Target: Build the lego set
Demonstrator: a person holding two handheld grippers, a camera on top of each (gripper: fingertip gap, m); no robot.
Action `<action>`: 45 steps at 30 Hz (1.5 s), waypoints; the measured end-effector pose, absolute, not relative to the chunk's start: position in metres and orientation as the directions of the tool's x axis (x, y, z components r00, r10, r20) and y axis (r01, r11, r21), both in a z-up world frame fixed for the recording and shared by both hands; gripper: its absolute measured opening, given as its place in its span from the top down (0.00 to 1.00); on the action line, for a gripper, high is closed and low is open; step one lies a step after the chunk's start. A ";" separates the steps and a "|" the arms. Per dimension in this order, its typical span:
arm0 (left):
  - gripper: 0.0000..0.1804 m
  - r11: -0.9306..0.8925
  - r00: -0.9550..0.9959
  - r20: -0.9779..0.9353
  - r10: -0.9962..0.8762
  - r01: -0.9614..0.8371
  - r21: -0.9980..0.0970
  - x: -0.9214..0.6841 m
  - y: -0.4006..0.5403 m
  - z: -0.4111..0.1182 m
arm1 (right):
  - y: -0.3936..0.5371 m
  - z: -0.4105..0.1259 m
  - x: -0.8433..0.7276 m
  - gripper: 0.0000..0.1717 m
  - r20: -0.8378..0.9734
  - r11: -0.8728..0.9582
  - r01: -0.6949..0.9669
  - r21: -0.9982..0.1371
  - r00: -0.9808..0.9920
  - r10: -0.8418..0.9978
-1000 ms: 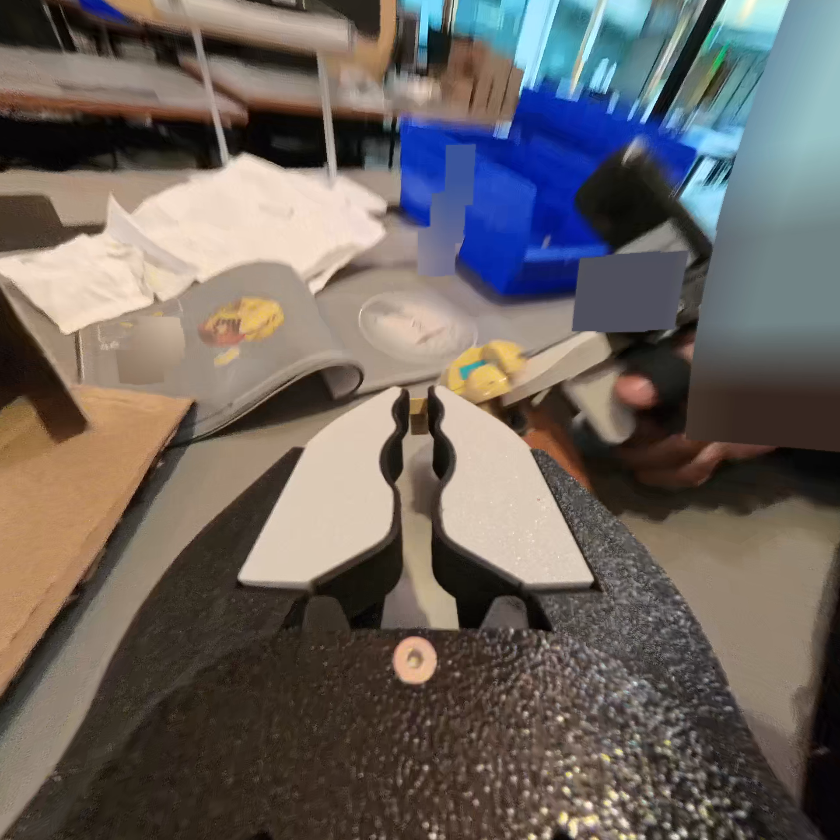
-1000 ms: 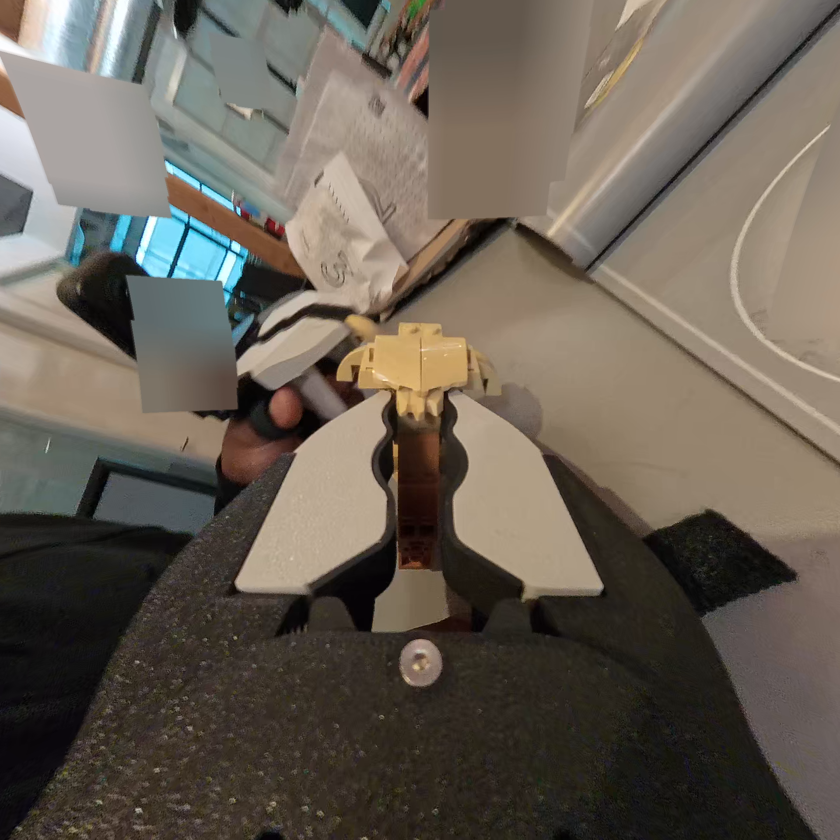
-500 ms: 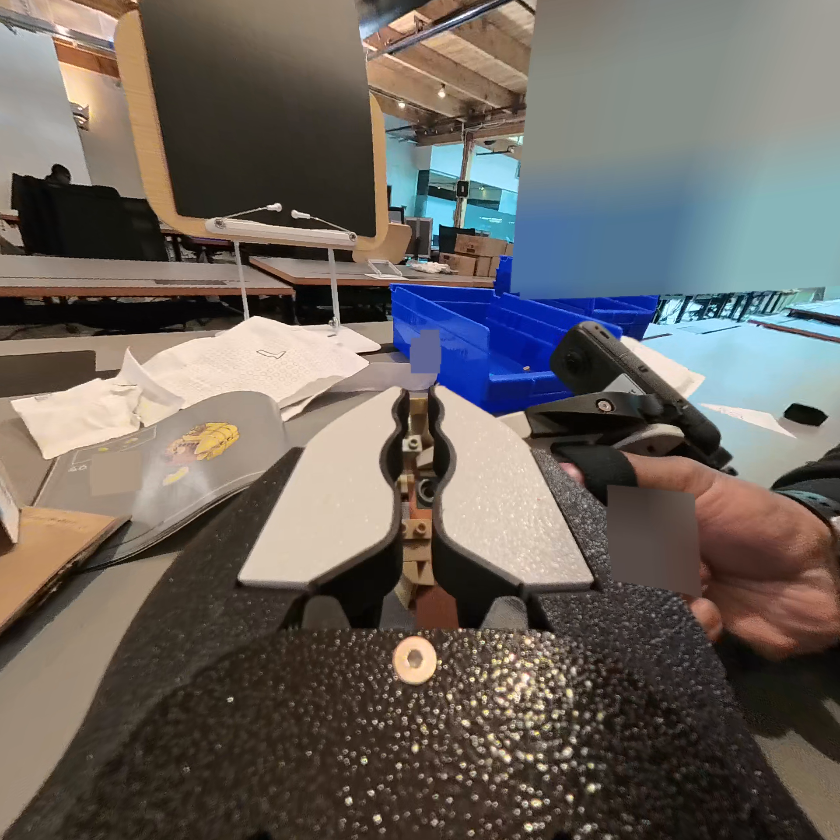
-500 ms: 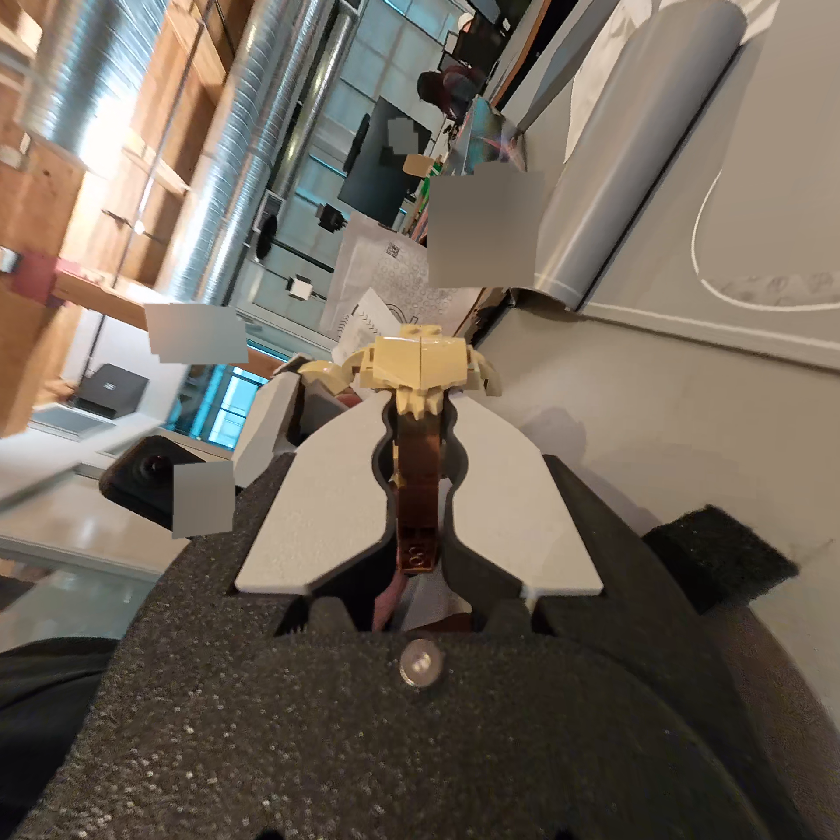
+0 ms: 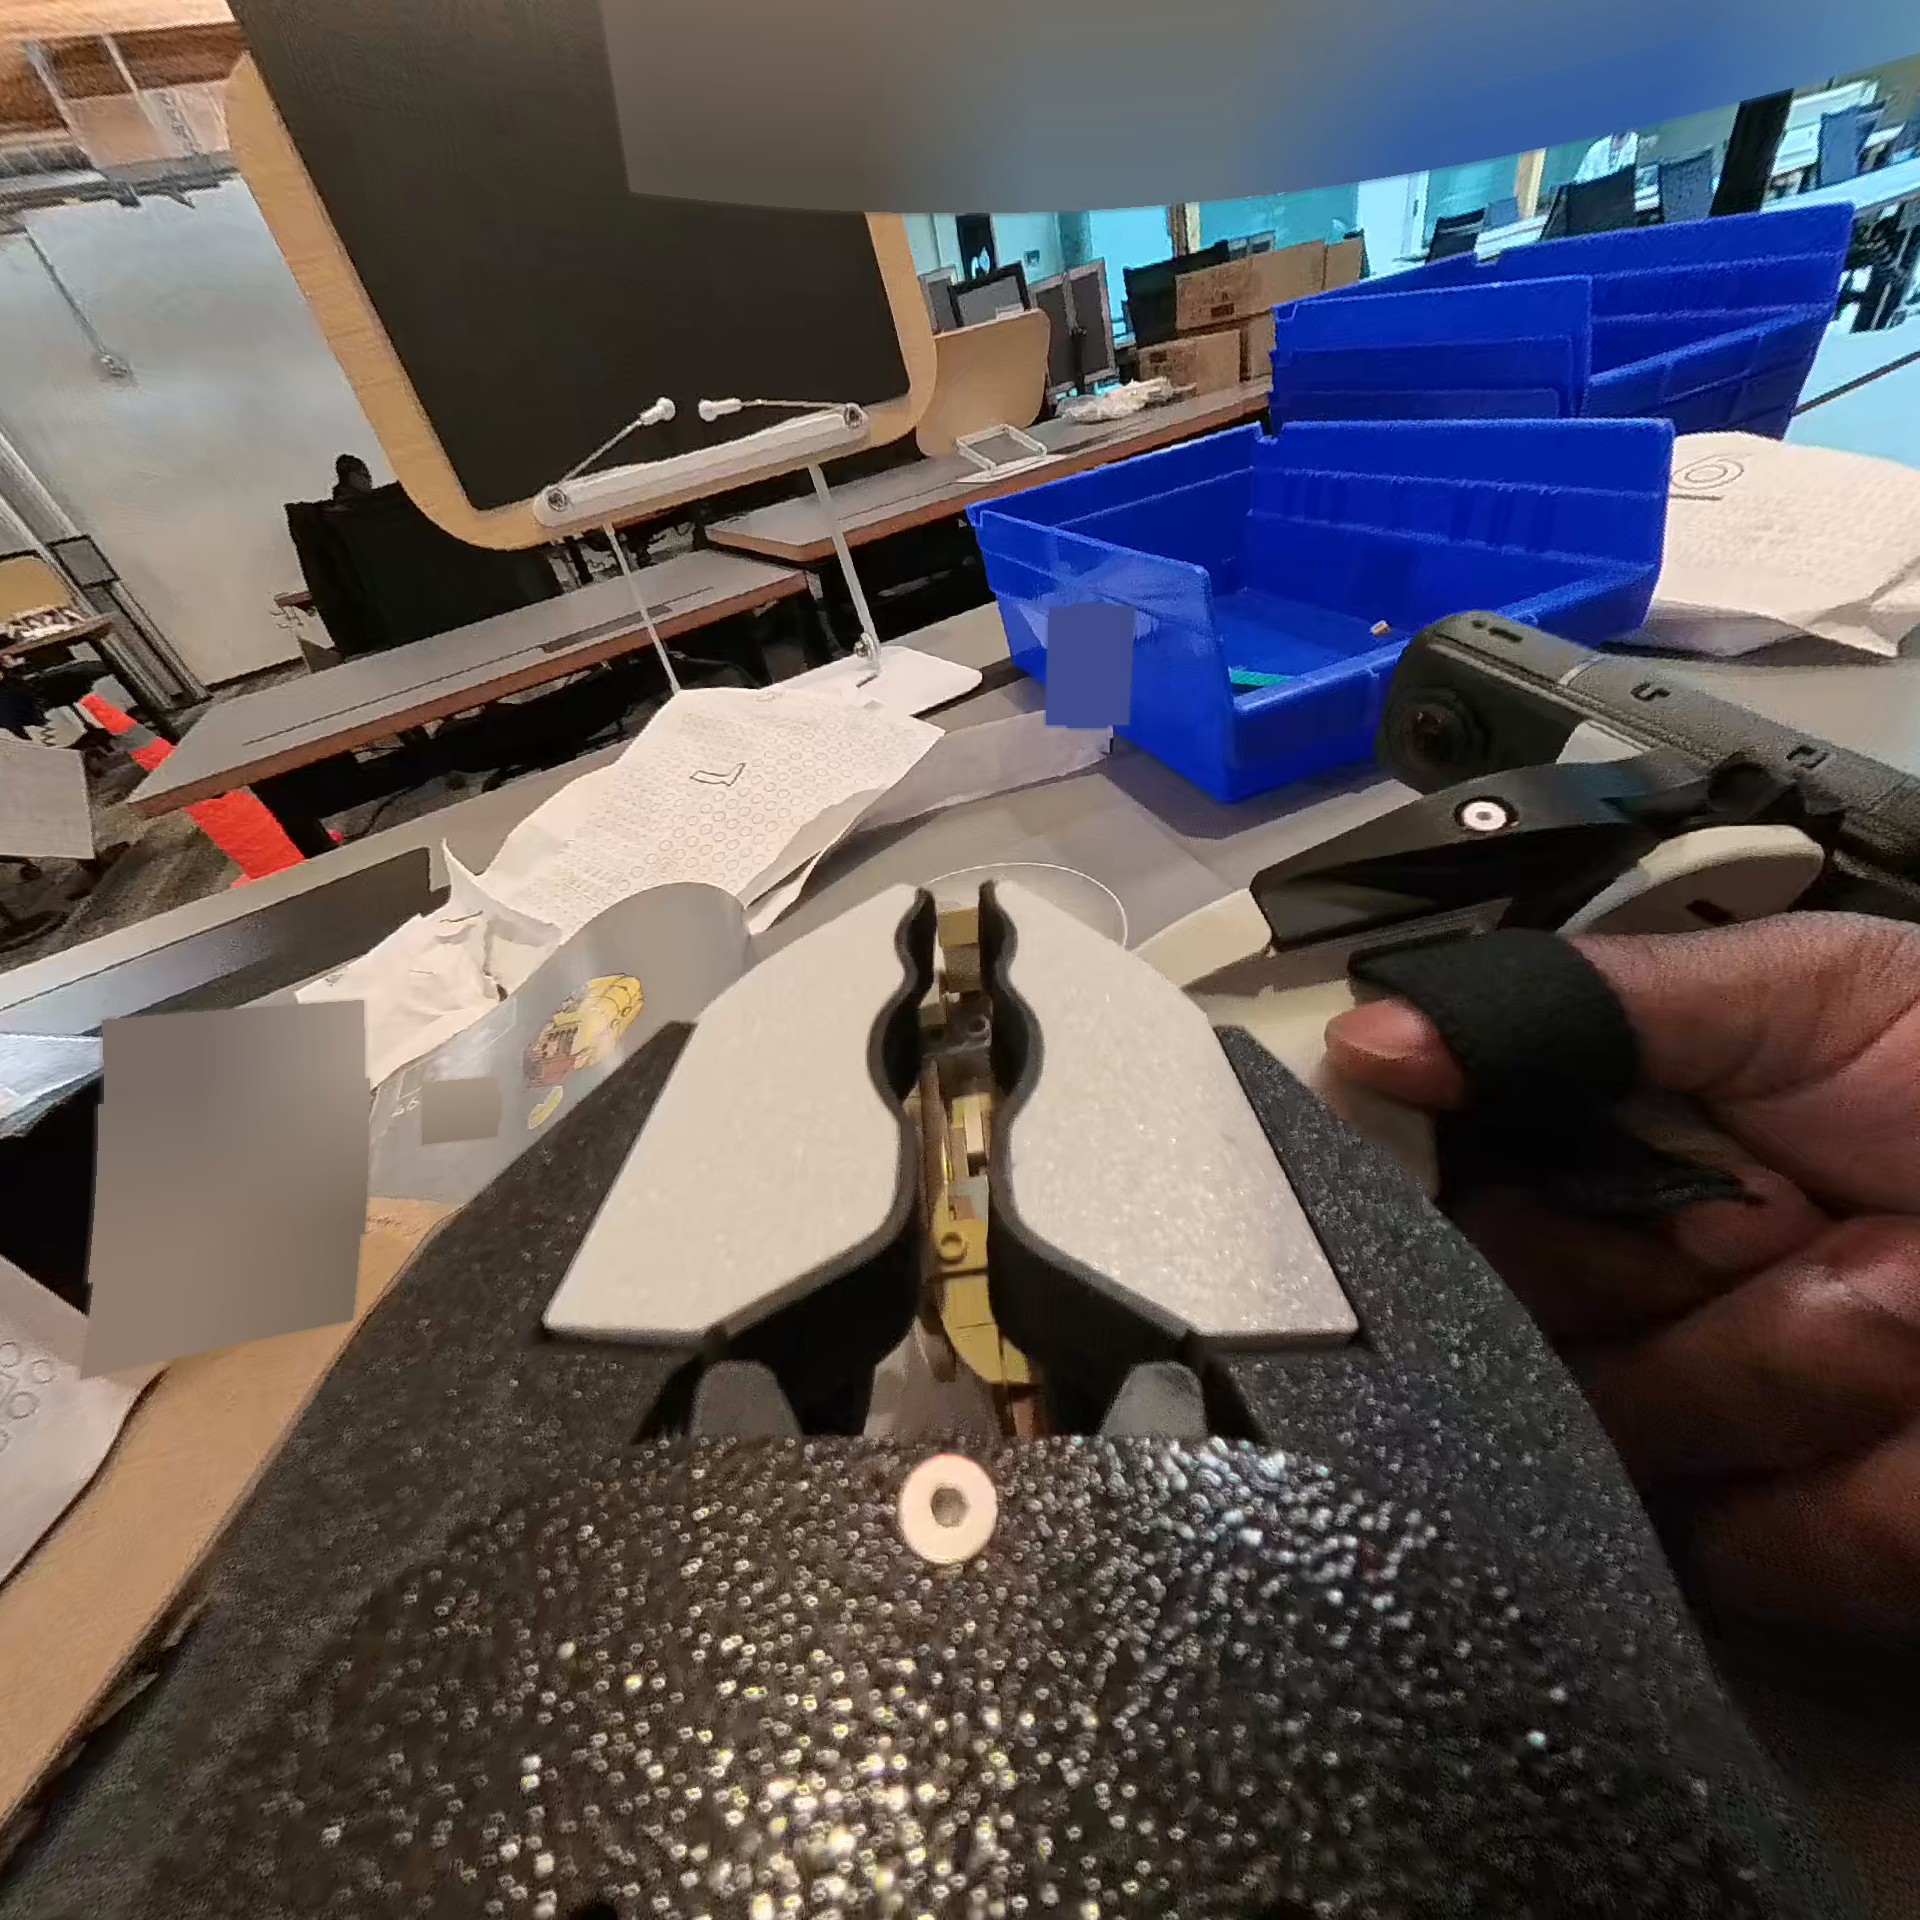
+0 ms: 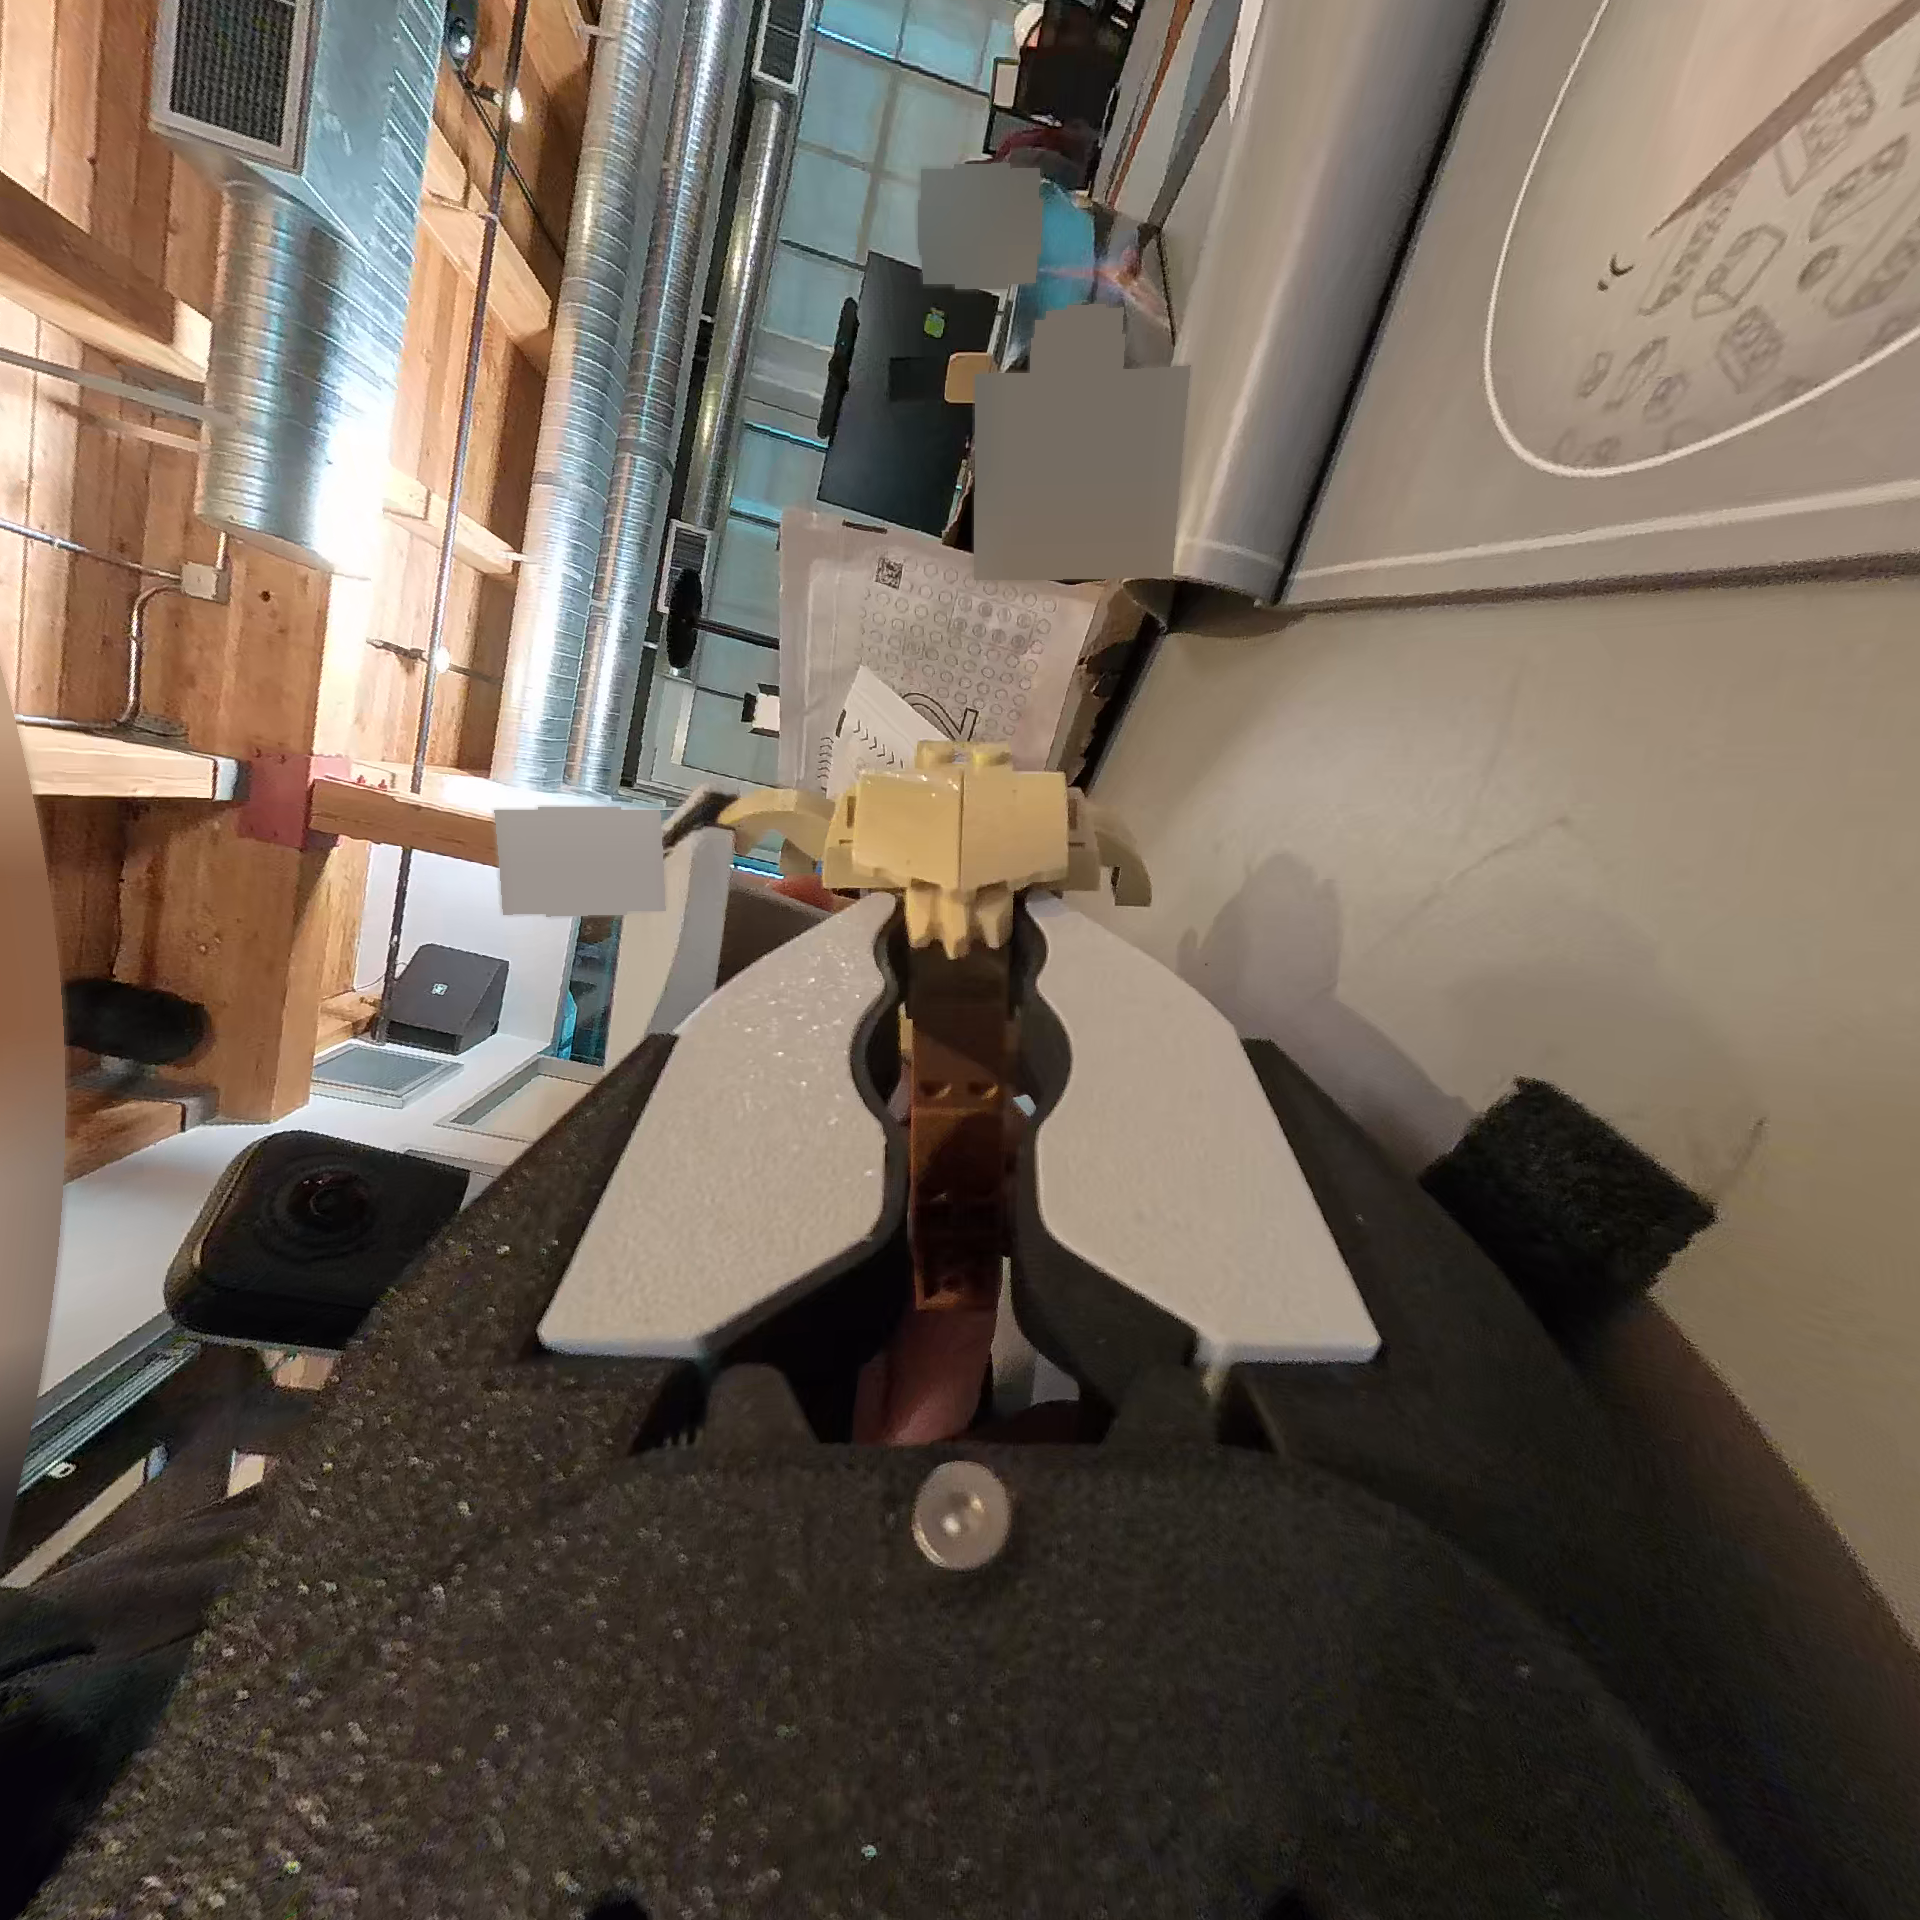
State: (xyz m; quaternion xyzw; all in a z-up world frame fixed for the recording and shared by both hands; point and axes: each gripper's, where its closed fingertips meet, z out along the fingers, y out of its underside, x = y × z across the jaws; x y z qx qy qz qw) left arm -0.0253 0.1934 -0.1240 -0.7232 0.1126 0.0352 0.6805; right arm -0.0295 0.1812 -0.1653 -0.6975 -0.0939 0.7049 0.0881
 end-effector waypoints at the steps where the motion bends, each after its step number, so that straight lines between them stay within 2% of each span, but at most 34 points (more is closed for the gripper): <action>1: 0.96 -0.057 0.971 -0.210 -0.115 -0.218 -0.974 -0.026 0.193 -0.125 | 0.182 -0.166 -0.029 0.90 -0.968 -0.968 0.008 -0.250 -0.010 0.250; 17: 0.96 -0.177 0.938 -0.319 -0.135 -0.340 -0.924 -0.029 0.186 -0.135 | 0.181 -0.166 -0.031 0.90 -0.965 -0.965 0.014 -0.261 -0.010 0.260; 28: 0.93 -0.178 0.951 -0.259 -0.168 -0.288 -0.941 -0.030 0.186 -0.137 | 0.181 -0.168 -0.031 0.90 -0.967 -0.967 0.017 -0.253 -0.005 0.253; 35: 0.90 -0.170 0.937 -0.278 -0.210 -0.315 -0.934 -0.039 0.176 -0.132 | 0.185 -0.169 -0.030 0.90 -0.971 -0.971 0.004 -0.238 0.002 0.238; 41: 0.92 -0.354 0.896 -0.260 -0.360 -0.389 -0.851 -0.035 0.160 -0.151 | 0.185 -0.172 -0.031 0.90 -0.970 -0.970 0.008 -0.242 0.027 0.242; 45: 0.92 -0.430 0.879 -0.279 -0.387 -0.439 -0.788 -0.033 0.158 -0.165 | 0.185 -0.176 -0.032 0.90 -0.971 -0.972 0.017 -0.235 0.051 0.235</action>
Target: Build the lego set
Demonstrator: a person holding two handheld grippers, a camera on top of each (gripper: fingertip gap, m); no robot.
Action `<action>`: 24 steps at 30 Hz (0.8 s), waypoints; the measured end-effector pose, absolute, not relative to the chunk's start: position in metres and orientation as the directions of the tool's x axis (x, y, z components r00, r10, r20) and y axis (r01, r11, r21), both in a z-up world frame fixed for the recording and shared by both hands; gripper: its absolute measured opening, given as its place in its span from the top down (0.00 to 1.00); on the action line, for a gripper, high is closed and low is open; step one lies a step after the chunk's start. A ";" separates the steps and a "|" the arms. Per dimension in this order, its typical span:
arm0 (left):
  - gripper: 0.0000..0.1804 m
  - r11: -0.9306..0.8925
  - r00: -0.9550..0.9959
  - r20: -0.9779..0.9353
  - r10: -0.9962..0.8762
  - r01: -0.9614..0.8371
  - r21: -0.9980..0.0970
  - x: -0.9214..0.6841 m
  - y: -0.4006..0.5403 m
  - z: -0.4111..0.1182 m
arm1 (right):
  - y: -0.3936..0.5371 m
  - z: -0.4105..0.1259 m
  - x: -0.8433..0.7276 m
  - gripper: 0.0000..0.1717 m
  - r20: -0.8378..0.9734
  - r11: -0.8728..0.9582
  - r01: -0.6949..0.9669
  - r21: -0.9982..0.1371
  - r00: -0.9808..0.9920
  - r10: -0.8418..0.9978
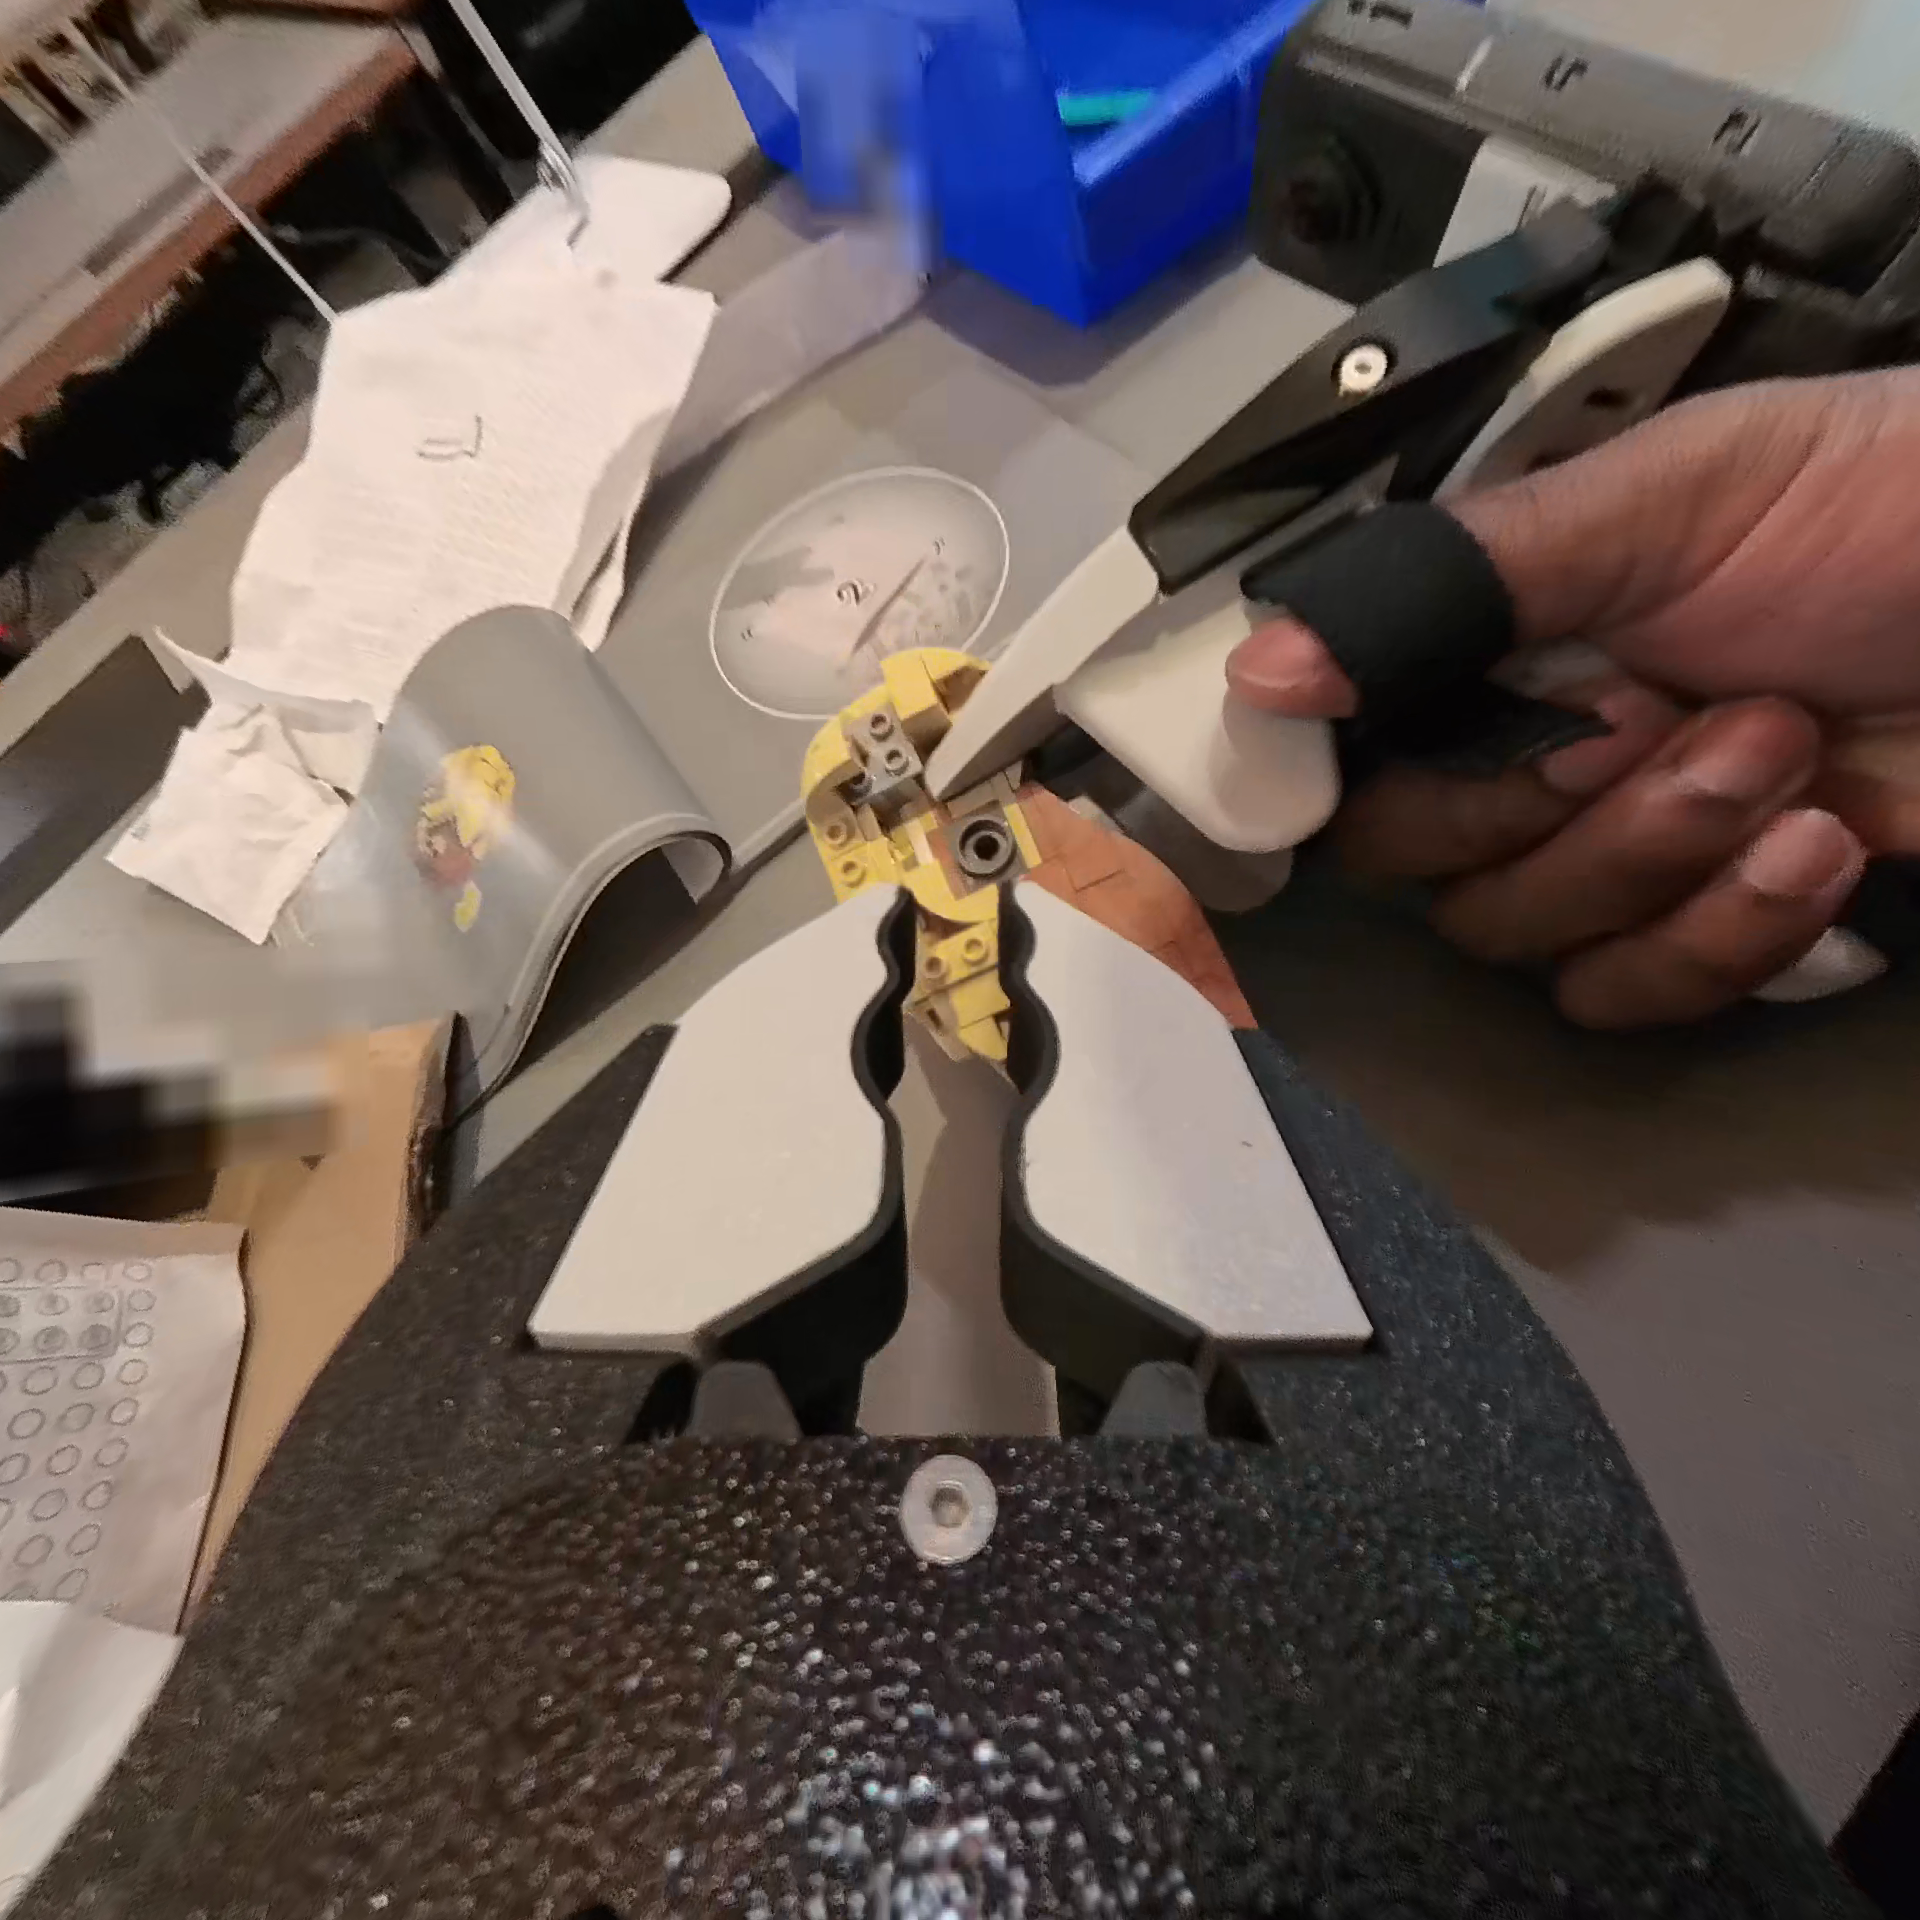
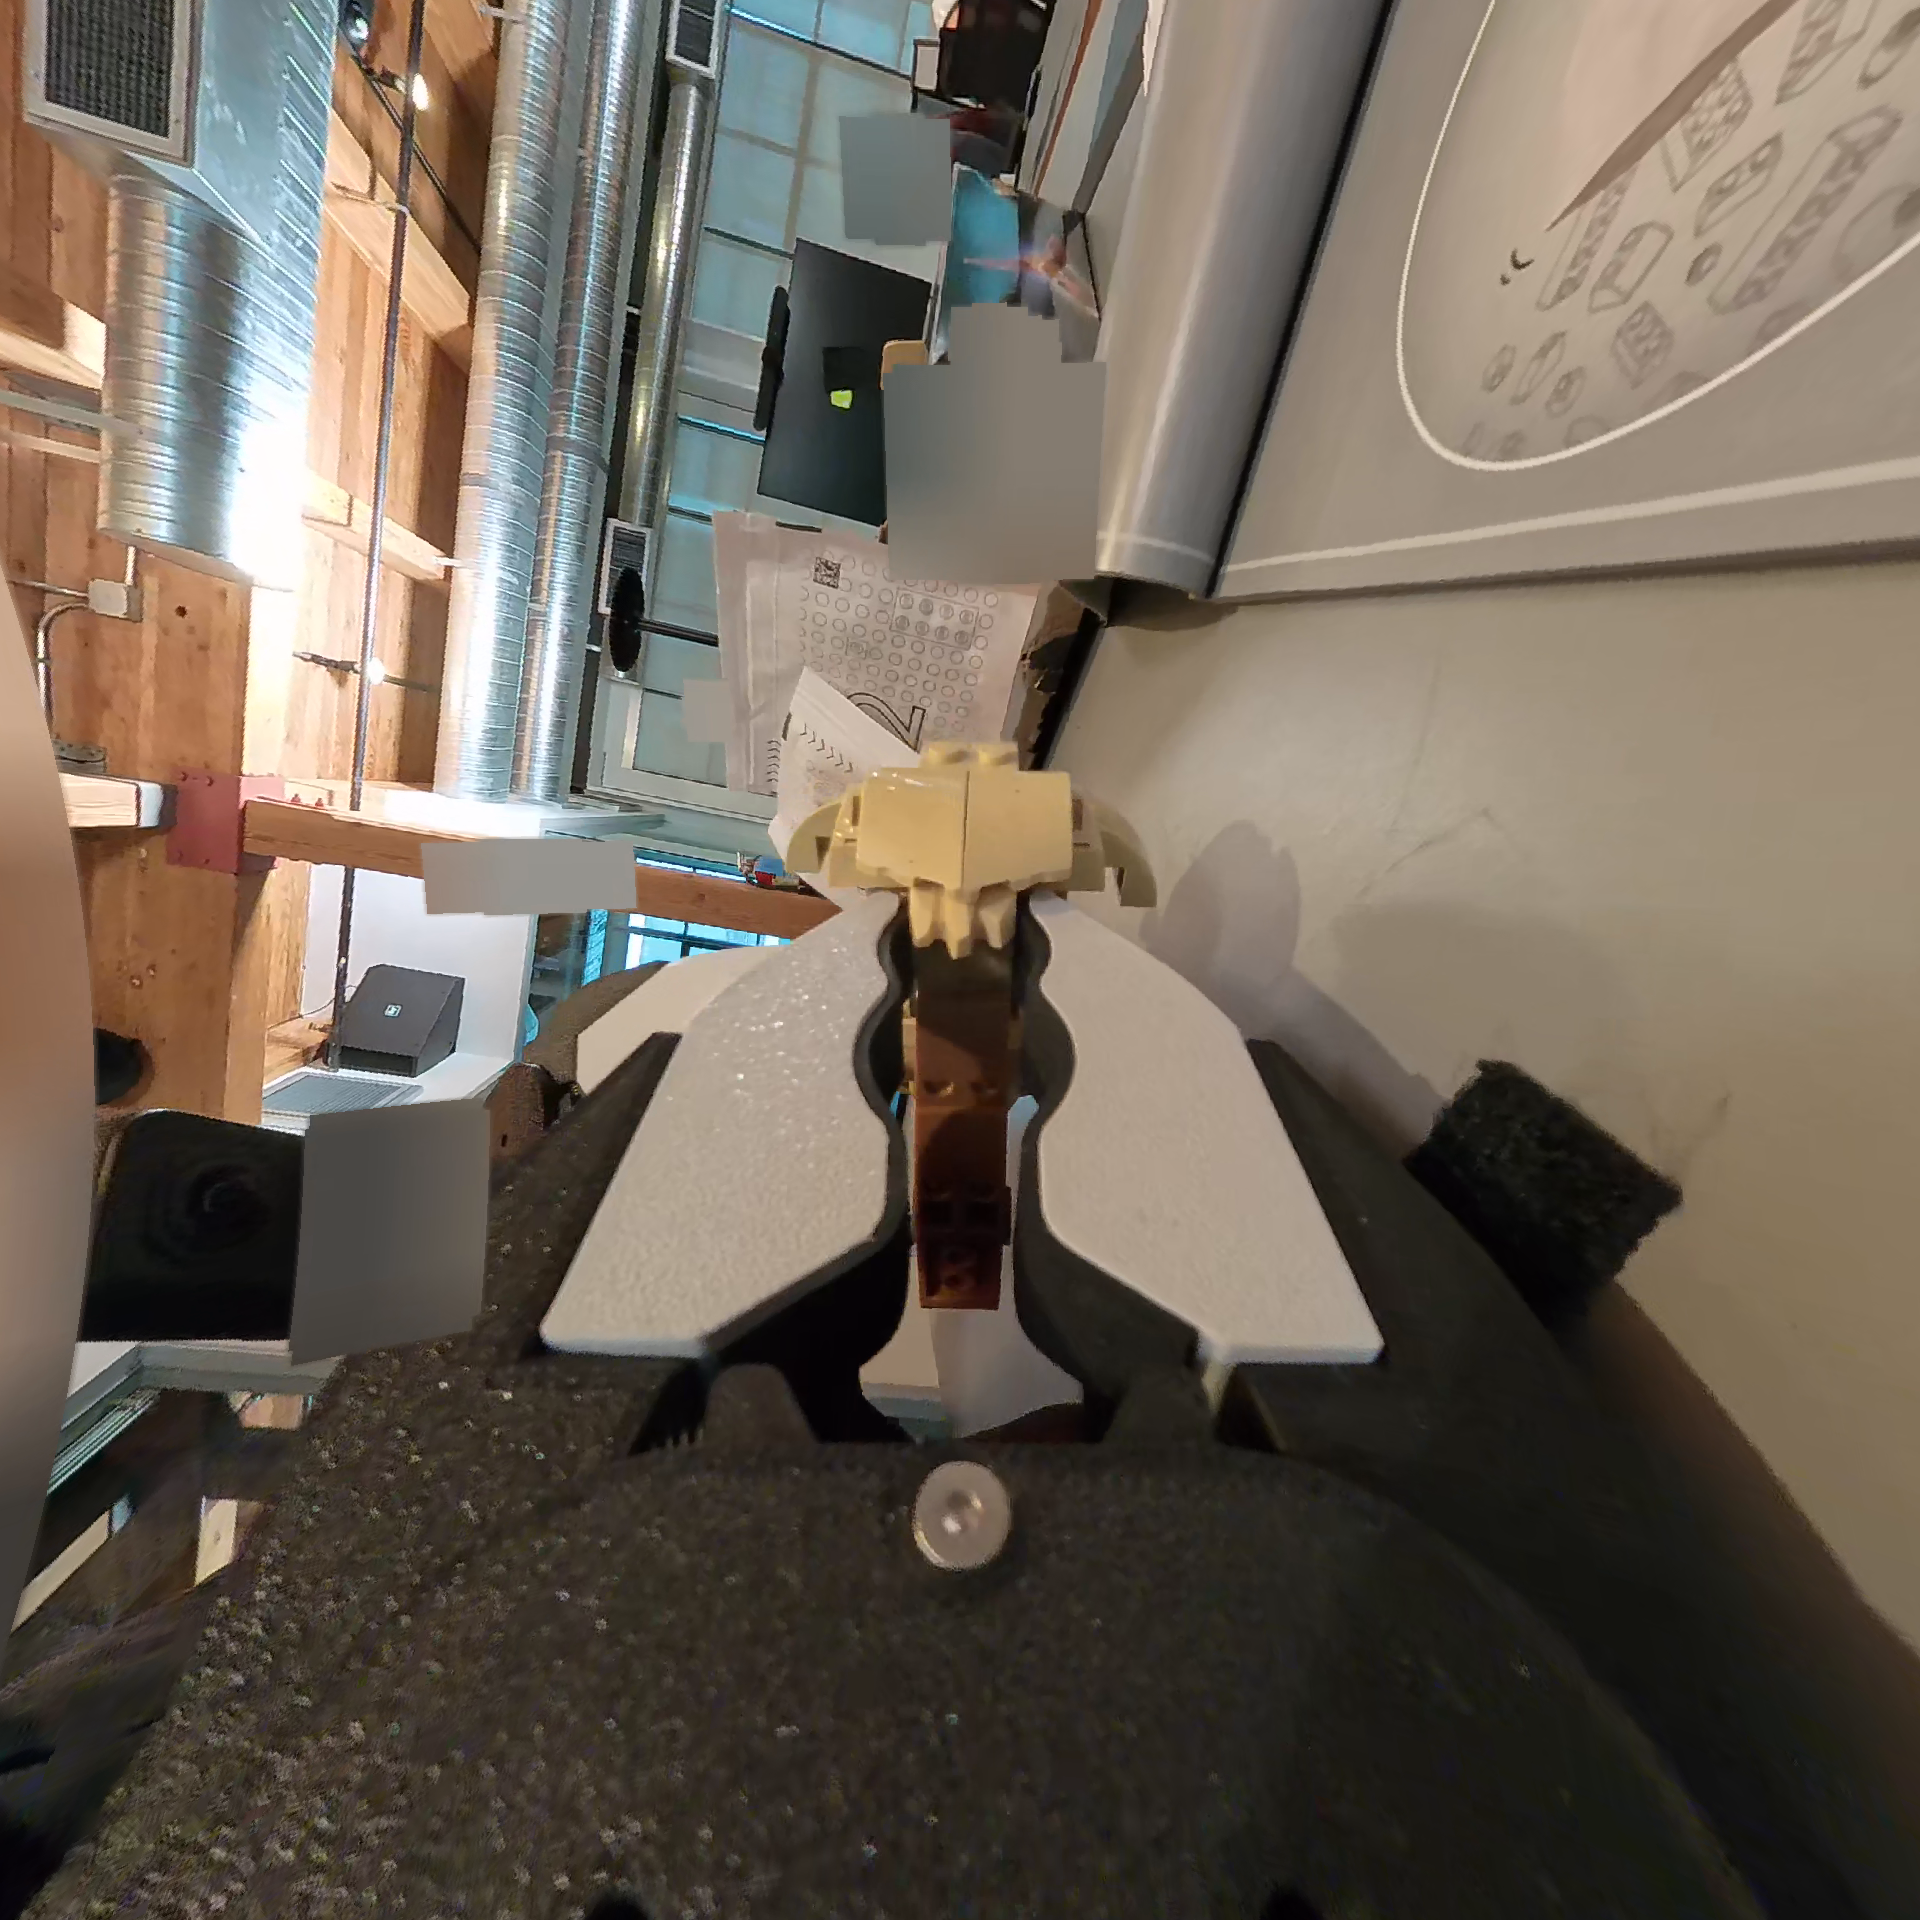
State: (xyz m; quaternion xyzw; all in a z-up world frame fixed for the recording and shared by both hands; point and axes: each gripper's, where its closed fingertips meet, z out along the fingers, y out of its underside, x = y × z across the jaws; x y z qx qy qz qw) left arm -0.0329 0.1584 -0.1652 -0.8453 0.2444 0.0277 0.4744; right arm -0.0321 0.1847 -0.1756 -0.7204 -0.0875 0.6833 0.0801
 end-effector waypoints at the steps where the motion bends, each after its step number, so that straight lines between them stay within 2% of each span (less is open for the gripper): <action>1: 0.92 -0.450 0.877 -0.278 -0.392 -0.446 -0.774 -0.033 0.158 -0.170 | 0.184 -0.177 -0.033 0.90 -0.972 -0.974 0.024 -0.227 0.060 0.228; 6: 0.92 -0.524 0.885 -0.264 -0.383 -0.443 -0.727 -0.033 0.157 -0.183 | 0.183 -0.182 -0.035 0.88 -0.968 -0.972 0.043 -0.229 0.098 0.232; 11: 0.92 -0.520 0.876 -0.295 -0.381 -0.467 -0.715 -0.035 0.161 -0.188 | 0.182 -0.186 -0.036 0.88 -0.968 -0.975 0.059 -0.216 0.118 0.222; 19: 0.97 -0.461 0.885 -0.215 -0.412 -0.406 -0.789 -0.037 0.162 -0.192 | 0.180 -0.192 -0.037 0.87 -0.960 -0.969 0.126 -0.213 0.158 0.232; 24: 0.99 -0.427 0.887 -0.170 -0.429 -0.365 -0.827 -0.037 0.162 -0.190 | 0.173 -0.198 -0.034 0.89 -0.914 -0.923 0.239 -0.301 0.205 0.351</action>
